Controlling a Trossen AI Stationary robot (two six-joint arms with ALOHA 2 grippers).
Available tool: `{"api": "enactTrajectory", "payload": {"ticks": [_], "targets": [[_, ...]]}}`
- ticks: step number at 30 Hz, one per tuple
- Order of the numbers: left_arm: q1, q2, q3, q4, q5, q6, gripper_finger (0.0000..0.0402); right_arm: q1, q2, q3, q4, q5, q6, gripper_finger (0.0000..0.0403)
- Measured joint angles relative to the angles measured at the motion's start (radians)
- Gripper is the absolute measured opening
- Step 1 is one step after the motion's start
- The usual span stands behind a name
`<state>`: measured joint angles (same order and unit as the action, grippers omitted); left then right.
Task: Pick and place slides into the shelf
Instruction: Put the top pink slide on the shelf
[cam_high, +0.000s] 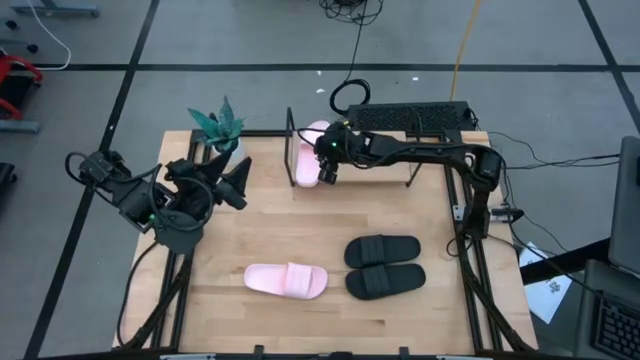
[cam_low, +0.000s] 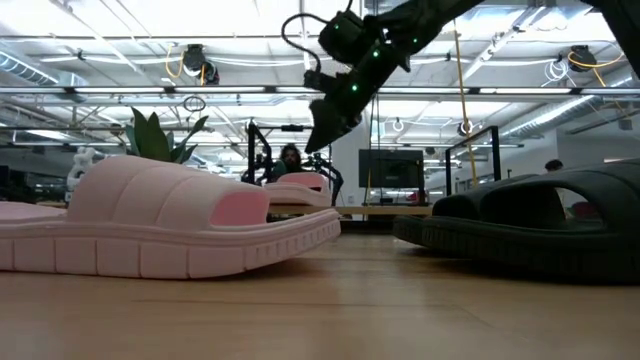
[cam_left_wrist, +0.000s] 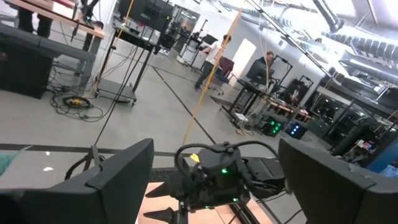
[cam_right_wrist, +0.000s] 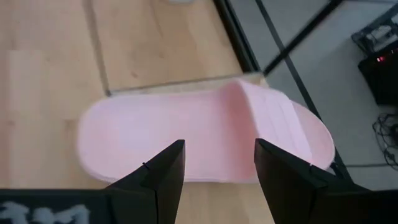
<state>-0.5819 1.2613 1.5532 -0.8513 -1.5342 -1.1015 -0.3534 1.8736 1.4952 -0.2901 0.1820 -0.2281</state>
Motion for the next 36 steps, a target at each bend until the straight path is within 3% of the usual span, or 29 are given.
{"api": "enactTrajectory", "payload": {"ticks": [8,17,36], "targets": [[0.0,0.0,0.0,-0.022,-0.003,-0.002,0.0347,-0.018,0.063,0.0,0.018,0.103,-0.078,0.0185],[0.0,0.0,0.0,-0.039,0.004,-0.002,0.0347,-0.018,0.063,0.0,0.042,0.139,-0.083,0.0185],[0.0,0.0,0.0,-0.039,0.045,0.0,0.0347,-0.018,0.109,-0.002,0.098,0.135,-0.048,0.0185]]}}
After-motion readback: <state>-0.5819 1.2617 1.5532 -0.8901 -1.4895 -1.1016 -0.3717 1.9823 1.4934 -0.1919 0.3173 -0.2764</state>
